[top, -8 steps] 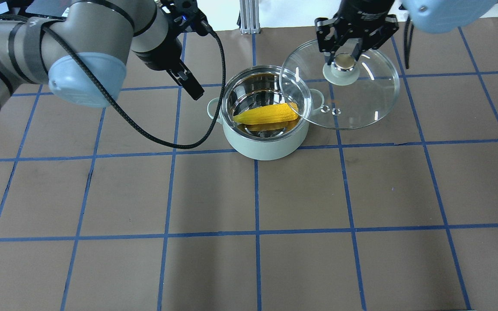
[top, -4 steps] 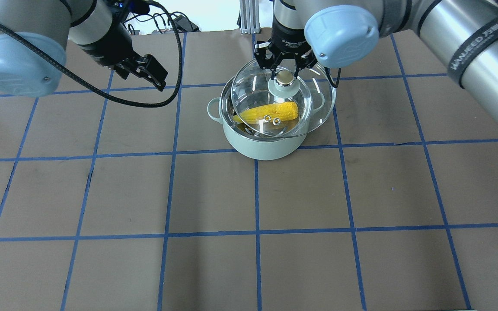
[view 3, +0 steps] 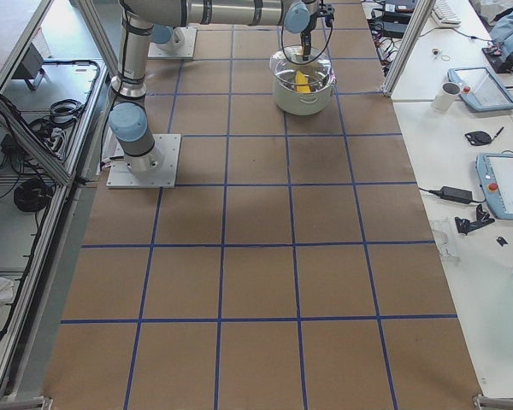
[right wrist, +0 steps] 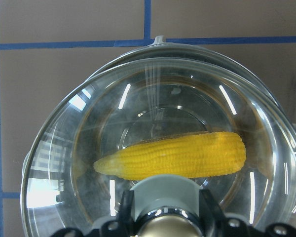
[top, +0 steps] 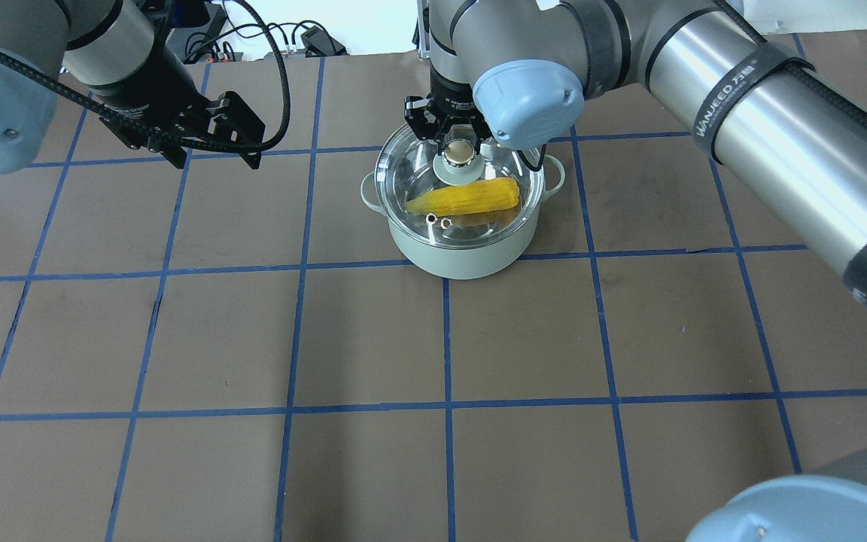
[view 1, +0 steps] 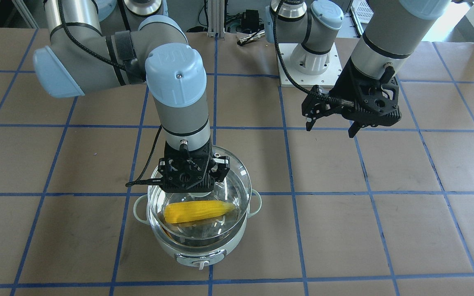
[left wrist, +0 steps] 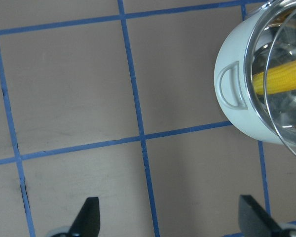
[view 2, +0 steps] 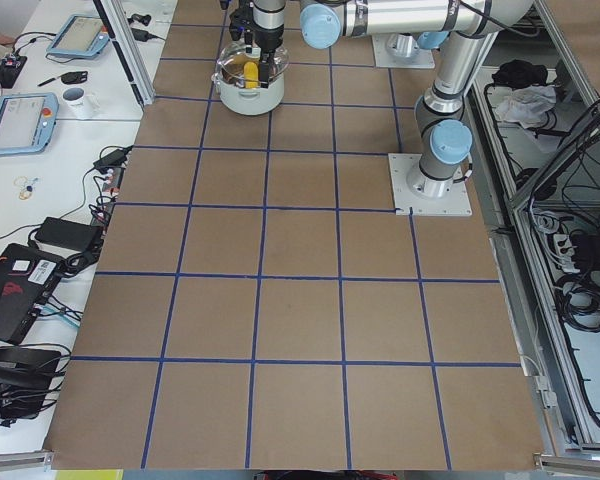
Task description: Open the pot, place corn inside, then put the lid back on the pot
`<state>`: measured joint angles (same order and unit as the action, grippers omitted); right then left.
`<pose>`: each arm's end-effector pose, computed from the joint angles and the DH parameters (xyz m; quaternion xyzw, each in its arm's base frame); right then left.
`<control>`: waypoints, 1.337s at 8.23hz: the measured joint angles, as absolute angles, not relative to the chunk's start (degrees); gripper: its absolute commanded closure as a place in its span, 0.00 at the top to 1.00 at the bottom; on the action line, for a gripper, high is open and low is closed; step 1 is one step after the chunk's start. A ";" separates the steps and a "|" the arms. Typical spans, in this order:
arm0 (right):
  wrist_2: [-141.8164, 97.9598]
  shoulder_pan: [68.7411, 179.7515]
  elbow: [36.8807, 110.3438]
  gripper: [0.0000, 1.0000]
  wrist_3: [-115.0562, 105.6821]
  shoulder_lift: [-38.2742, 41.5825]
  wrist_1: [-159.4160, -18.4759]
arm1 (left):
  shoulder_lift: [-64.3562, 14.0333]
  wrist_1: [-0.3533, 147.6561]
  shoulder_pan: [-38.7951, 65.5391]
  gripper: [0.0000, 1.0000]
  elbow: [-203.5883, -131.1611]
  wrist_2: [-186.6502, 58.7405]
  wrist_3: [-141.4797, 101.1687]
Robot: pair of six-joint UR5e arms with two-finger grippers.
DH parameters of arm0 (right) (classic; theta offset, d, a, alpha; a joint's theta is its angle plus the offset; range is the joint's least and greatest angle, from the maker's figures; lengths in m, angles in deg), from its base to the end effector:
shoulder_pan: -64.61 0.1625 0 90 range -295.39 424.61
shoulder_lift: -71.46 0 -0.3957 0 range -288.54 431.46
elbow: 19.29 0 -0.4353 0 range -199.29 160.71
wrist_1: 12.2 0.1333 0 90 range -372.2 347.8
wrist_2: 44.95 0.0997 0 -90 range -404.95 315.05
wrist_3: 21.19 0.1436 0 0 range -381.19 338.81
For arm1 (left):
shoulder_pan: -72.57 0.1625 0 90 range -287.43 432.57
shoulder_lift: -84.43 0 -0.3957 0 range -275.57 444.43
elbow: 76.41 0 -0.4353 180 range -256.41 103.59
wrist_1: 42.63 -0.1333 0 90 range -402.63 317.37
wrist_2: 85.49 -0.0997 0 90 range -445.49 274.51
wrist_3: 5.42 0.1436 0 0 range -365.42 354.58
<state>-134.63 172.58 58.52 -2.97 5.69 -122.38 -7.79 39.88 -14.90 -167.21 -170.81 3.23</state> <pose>0.3457 -0.6313 0.3045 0.0020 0.9975 -0.0666 0.0247 -0.1201 -0.5664 0.4001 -0.0549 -0.9969 0.0428 0.0368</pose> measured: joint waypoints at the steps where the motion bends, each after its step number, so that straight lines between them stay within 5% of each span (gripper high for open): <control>1: -134.77 172.66 58.49 0.26 -2.89 6.43 -123.15 | -7.27 41.14 -14.89 1.00 -167.24 -172.43 2.44; 11: -134.77 172.40 58.81 0.26 -3.17 8.50 -126.11 | -8.21 42.45 -14.65 1.00 -167.98 -173.81 -4.90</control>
<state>-134.77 172.40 58.81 -3.17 8.50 -126.11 -8.21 42.45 -14.65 -167.98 -173.81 -4.90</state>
